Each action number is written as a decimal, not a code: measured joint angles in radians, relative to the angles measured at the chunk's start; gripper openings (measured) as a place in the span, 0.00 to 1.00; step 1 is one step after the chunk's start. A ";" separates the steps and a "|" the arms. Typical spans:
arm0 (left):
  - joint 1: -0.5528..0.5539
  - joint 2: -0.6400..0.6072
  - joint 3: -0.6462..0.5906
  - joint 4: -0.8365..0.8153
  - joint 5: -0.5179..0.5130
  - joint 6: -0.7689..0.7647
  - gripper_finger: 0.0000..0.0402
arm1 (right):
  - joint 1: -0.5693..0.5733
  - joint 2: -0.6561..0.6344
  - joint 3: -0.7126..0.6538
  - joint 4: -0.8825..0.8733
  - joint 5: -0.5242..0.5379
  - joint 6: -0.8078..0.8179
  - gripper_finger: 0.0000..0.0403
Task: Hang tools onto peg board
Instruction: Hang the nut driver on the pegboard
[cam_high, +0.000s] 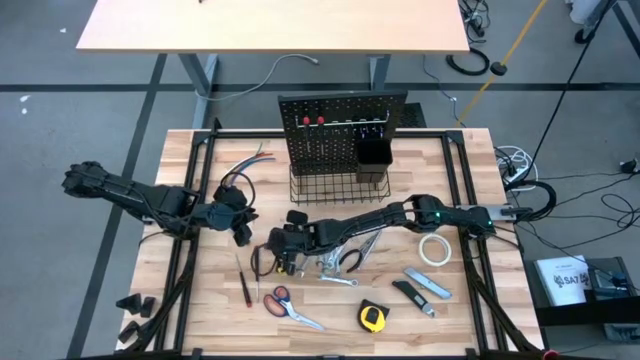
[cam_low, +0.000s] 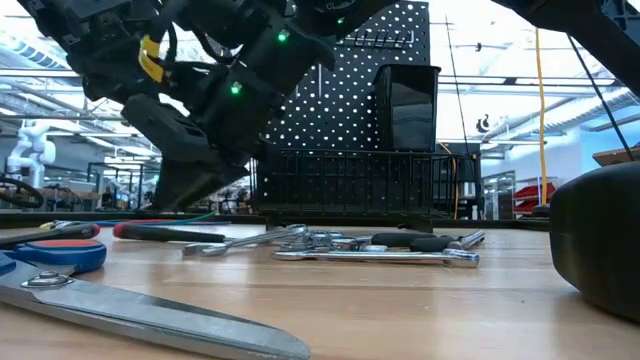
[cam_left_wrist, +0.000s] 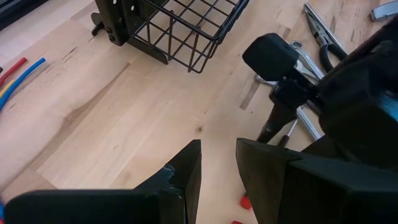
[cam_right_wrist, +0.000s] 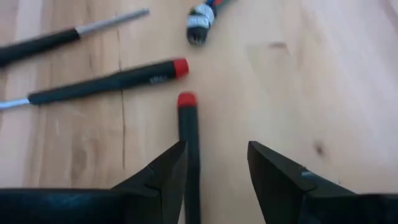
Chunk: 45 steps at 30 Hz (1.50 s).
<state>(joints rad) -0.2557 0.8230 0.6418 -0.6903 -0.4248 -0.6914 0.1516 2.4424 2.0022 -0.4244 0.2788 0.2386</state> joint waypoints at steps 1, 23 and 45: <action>0.000 0.000 0.000 0.000 0.000 0.000 0.27 | -0.001 0.000 0.000 0.009 0.000 -0.006 0.40; 0.000 0.000 0.000 0.001 0.000 0.018 0.27 | 0.042 0.082 -0.002 0.058 0.078 -0.101 0.40; -0.024 0.038 0.000 0.164 0.086 0.262 0.27 | 0.129 -0.033 -0.005 0.009 -0.207 -0.310 0.40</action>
<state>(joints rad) -0.2796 0.8606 0.6418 -0.5264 -0.3386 -0.4291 0.2805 2.4096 1.9976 -0.4158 0.0717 -0.0712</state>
